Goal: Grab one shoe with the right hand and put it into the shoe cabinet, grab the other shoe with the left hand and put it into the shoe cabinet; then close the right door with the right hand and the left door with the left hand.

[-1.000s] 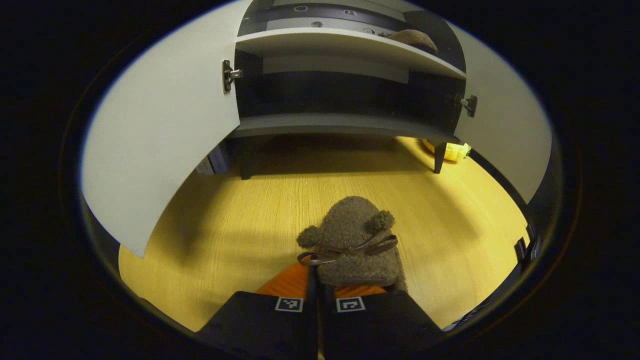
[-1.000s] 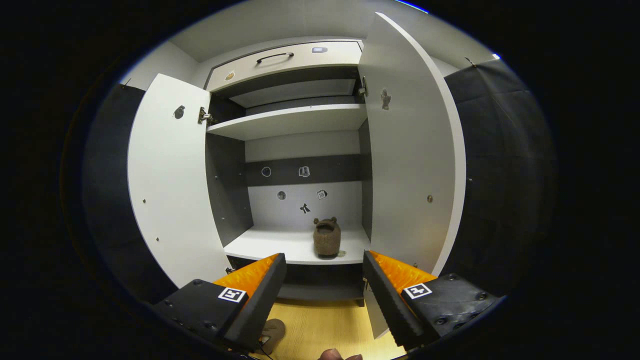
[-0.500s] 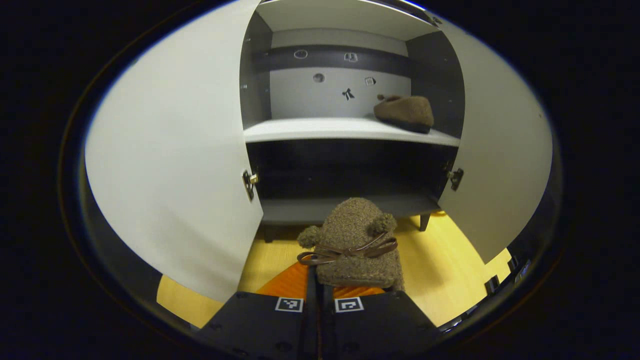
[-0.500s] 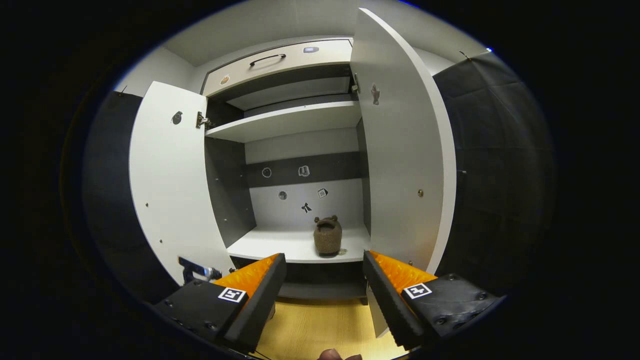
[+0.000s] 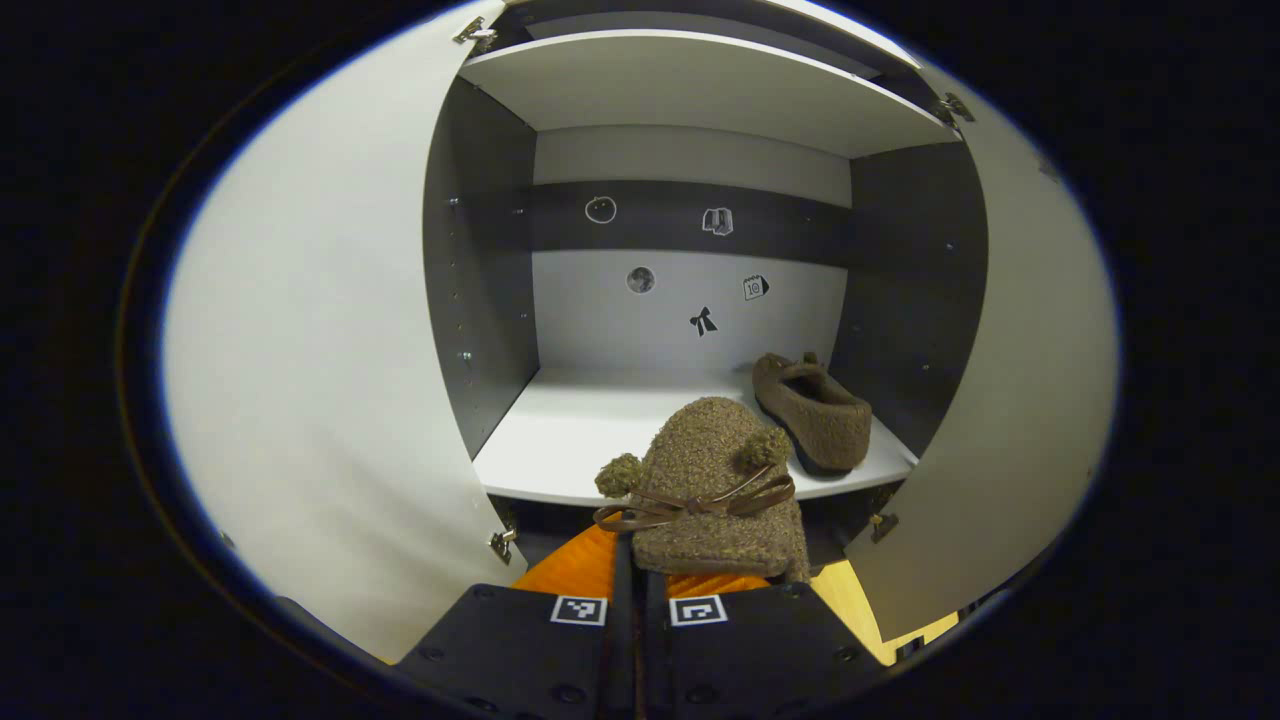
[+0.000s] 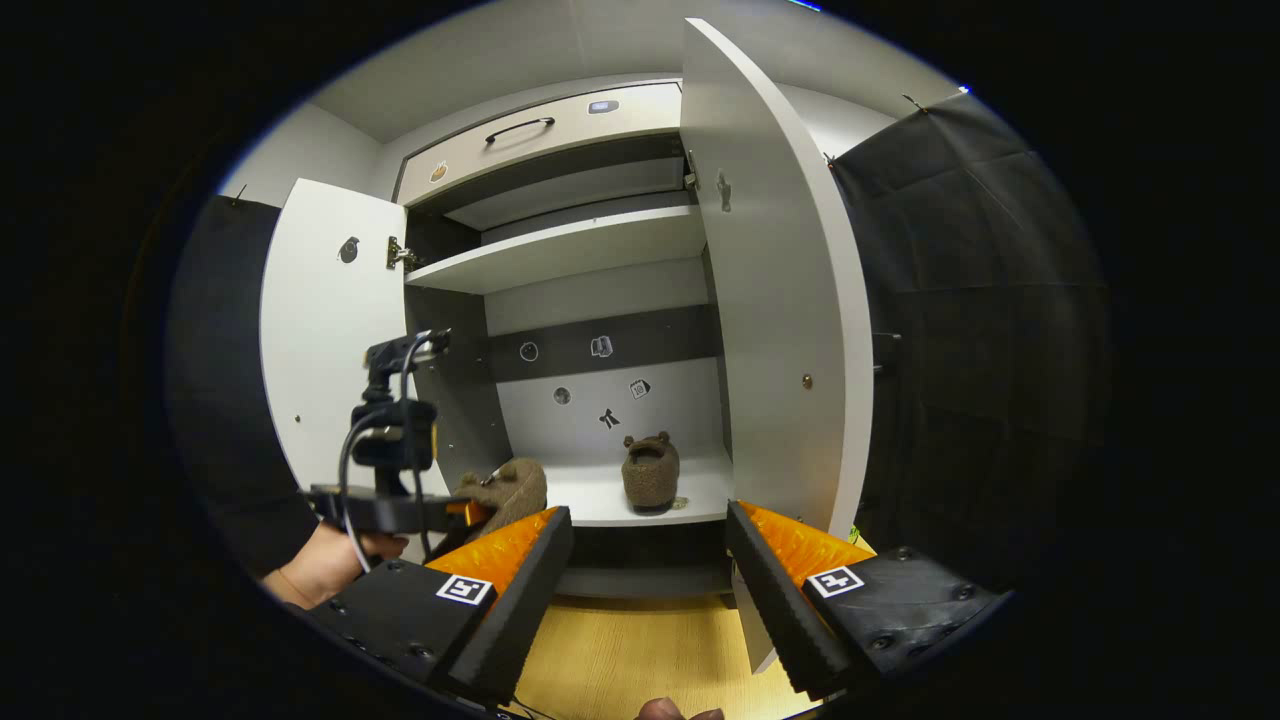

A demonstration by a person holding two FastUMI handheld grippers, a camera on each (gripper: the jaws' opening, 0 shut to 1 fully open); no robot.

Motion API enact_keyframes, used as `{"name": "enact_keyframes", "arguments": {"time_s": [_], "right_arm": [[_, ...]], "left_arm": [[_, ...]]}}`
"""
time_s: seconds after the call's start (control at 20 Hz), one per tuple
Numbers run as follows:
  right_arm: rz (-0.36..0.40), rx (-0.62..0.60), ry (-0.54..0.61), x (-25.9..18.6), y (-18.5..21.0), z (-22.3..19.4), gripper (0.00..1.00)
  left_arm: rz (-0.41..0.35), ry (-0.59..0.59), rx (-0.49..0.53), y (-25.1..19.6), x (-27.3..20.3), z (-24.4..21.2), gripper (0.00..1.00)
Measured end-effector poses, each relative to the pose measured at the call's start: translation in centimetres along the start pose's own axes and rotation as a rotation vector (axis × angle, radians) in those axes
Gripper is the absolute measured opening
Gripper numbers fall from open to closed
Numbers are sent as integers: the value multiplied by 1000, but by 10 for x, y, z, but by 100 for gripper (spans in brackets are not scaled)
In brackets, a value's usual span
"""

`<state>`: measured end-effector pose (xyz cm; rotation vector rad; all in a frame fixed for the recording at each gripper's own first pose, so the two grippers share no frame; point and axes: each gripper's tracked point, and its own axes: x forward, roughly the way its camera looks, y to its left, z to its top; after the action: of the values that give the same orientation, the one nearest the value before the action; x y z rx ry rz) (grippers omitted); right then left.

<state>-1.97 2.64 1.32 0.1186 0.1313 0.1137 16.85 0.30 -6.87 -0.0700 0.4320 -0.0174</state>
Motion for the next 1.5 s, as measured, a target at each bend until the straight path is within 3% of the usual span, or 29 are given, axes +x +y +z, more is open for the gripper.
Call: {"name": "enact_keyframes", "arguments": {"time_s": [0.25, 0.5, 0.7, 0.85, 1.15, 1.25, 1.35, 1.4, 1.5], "right_arm": [[-18, 7, -1, -6, -14, -3, 98], [-40, 11, -8, -12, -31, -3, 98], [-44, 14, -10, -19, -41, -6, 98], [-58, 6, -12, -23, -49, -5, 97], [-73, 8, -14, -35, -60, -5, 98], [-82, 11, -8, -38, -65, -7, 98], [-91, 15, -4, -41, -71, -8, 98], [-95, 16, -1, -42, -74, -8, 98], [-109, 16, -4, -43, -81, -7, 98]], "left_arm": [[21, 2, 26, -7, 65, 49, 8], [53, 76, 39, -7, 139, 65, 8], [94, 114, 80, -4, 188, 68, 9], [90, 177, 43, -6, 217, 55, 8], [127, 222, 84, -2, 236, 44, 9], [126, 209, 96, -2, 230, 47, 14], [110, 177, 113, -5, 222, 55, 25], [112, 167, 130, -5, 216, 58, 43], [112, 130, 152, -5, 201, 65, 64]]}}
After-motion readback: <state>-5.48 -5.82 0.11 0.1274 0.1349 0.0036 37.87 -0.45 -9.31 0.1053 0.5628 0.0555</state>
